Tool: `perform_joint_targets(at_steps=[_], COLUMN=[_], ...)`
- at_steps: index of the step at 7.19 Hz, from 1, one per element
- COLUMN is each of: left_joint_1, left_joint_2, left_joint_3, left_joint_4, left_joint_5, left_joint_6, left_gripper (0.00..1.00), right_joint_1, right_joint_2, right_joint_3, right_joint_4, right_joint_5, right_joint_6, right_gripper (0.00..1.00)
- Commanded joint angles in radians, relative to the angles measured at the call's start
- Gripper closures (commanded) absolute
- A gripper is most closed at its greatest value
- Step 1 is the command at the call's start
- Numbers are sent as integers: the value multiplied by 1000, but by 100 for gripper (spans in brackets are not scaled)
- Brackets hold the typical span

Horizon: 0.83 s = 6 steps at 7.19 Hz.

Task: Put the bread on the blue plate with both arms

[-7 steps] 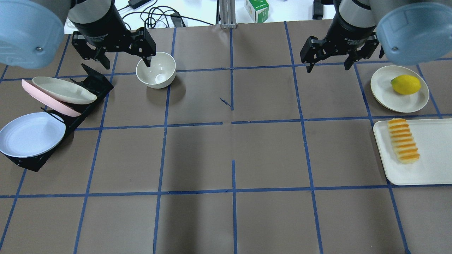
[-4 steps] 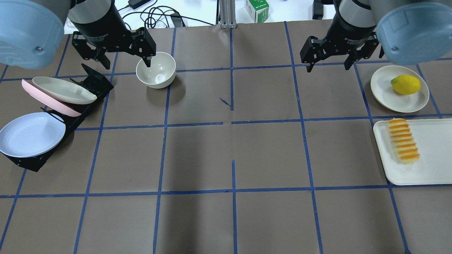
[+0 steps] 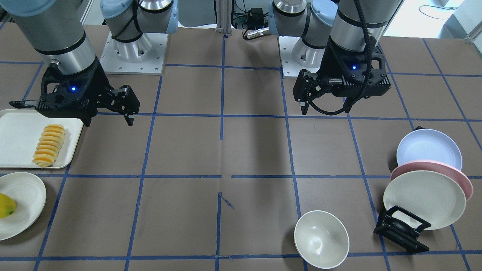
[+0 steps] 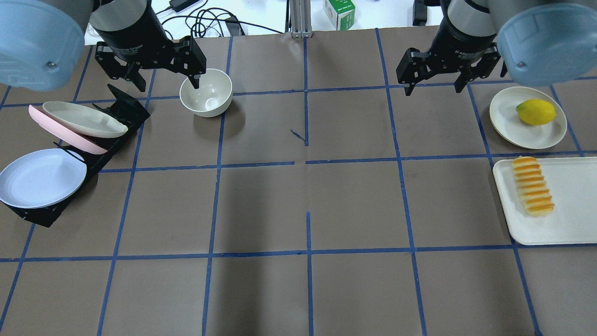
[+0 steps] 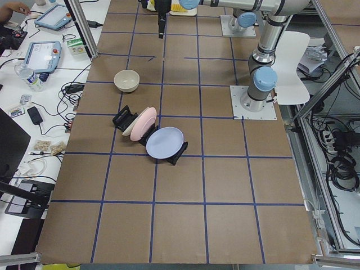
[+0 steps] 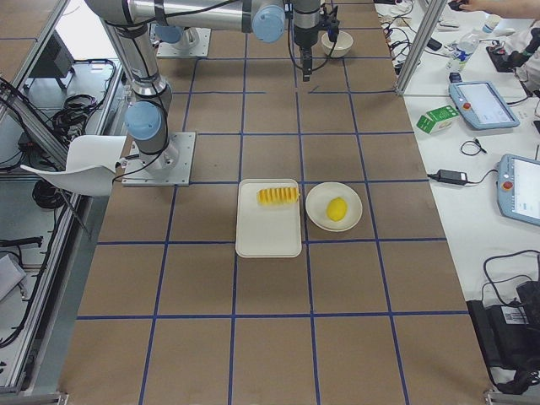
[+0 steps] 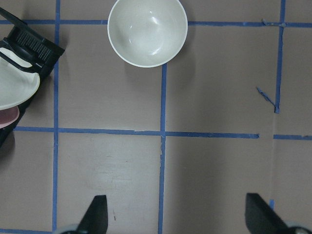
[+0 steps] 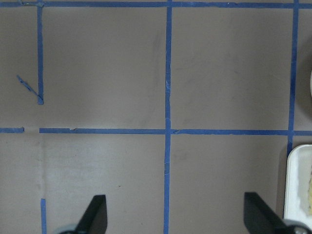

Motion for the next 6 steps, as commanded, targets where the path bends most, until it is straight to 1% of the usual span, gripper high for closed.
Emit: perform_joint_targets(at_steps=[1, 6], left_joint_1=[-1, 0], left_joint_2=[0, 0], left_joint_3=[0, 0], left_joint_4=[0, 0], left_joint_5=[0, 0], left_joint_6=[0, -1], left_gripper=[0, 0], right_joint_1=[0, 0], right_joint_2=[-1, -2], right_joint_3=[-1, 1], right_joint_4=[0, -14], right_joint_5=[0, 0], right_joint_6=[3, 0], right_gripper=[0, 0])
